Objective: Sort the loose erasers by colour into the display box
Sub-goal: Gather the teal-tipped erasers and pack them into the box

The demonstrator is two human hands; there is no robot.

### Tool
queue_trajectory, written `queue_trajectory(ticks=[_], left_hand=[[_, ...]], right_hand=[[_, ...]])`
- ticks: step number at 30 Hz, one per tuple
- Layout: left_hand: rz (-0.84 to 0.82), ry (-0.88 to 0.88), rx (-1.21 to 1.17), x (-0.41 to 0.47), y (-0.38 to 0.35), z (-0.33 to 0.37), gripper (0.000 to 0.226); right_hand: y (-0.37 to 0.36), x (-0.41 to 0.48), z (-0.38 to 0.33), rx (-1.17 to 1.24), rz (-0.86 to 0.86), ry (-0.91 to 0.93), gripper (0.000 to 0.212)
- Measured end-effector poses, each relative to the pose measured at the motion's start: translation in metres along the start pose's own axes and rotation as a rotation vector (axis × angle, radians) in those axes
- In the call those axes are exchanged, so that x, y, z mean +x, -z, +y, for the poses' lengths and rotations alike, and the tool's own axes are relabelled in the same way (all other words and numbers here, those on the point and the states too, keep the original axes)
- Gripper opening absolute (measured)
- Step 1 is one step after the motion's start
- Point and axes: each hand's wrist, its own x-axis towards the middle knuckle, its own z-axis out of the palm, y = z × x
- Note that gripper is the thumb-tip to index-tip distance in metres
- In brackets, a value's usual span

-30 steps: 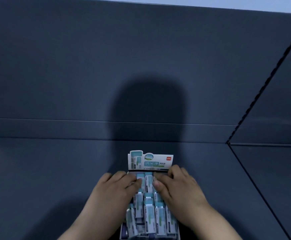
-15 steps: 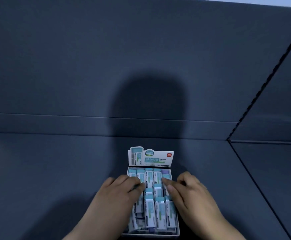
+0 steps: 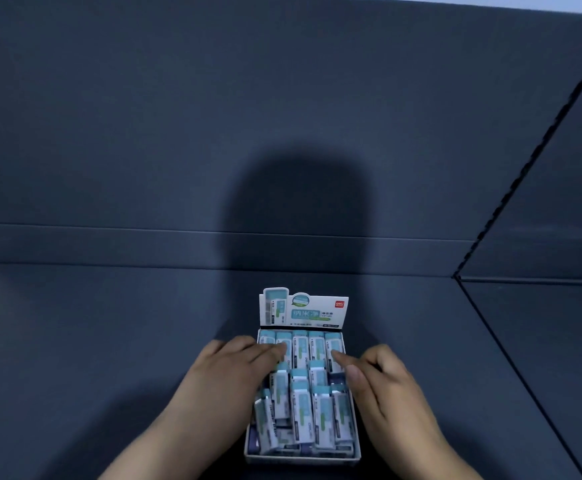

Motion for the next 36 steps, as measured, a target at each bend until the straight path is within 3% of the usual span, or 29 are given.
queue_trajectory(ticks=[6, 9, 13, 17, 25, 32, 36], left_hand=[[0.046, 0.018, 0.03, 0.005, 0.003, 0.003, 0.076], [0.088, 0.049, -0.038, 0.001, 0.009, 0.003, 0.069], [0.088, 0.091, -0.233, -0.013, 0.012, 0.006, 0.032], [-0.016, 0.179, -0.333, -0.013, 0.012, 0.019, 0.061], [-0.058, 0.196, -0.142, 0.0, 0.019, 0.031, 0.059], [-0.212, 0.17, -0.181, -0.025, 0.031, 0.011, 0.076], [-0.232, 0.157, -0.218, -0.026, 0.032, 0.012, 0.074]], right_hand=[[0.003, -0.005, -0.005, 0.016, 0.029, -0.006, 0.067], [0.005, -0.013, -0.006, 0.035, 0.067, 0.007, 0.056], [0.007, -0.024, -0.008, 0.054, 0.092, 0.057, 0.042], [0.003, -0.026, -0.017, 0.068, 0.09, 0.051, 0.042], [-0.004, -0.036, -0.04, 0.023, 0.04, 0.125, 0.038], [0.002, -0.041, -0.043, 0.02, 0.04, 0.116, 0.033], [0.005, -0.028, -0.056, -0.026, -0.008, 0.096, 0.036]])
